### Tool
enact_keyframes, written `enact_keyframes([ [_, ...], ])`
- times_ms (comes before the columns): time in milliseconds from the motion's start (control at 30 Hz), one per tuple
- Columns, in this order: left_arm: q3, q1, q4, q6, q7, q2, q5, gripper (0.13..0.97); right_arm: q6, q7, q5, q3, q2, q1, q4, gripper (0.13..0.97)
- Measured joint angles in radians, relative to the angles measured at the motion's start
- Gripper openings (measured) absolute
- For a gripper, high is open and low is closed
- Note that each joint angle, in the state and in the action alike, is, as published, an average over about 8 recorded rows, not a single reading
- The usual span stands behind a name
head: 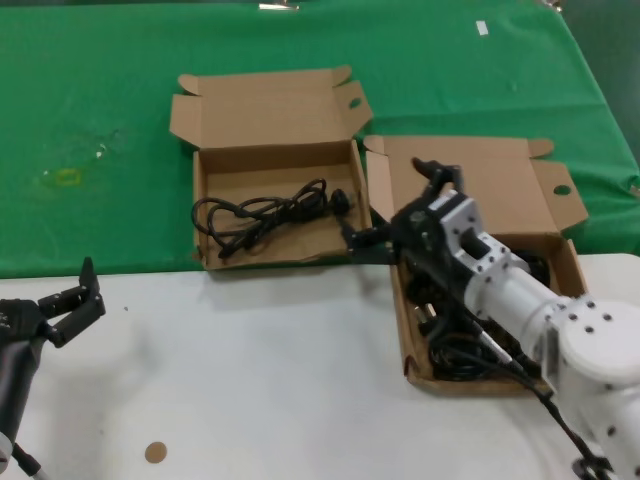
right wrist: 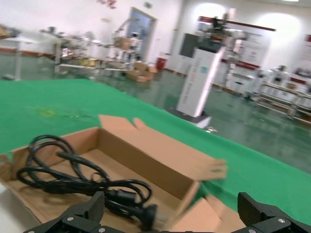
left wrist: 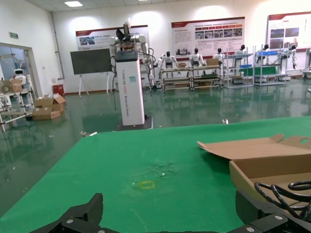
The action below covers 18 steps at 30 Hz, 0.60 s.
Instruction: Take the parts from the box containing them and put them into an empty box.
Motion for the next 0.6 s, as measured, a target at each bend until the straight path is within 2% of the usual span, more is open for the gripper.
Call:
enact_keyframes([
  [233, 0.000, 0.000, 0.000, 0.000, 0.000, 0.000, 0.000, 0.962, 0.092, 0.054, 0.045, 0.050, 0.022, -0.137, 0.135, 0.966],
  [600, 0.000, 0.000, 0.000, 0.000, 0.000, 0.000, 0.000, 0.965, 0.232, 0.136, 0.114, 0.128, 0.055, -0.348, 0.341, 0.966],
])
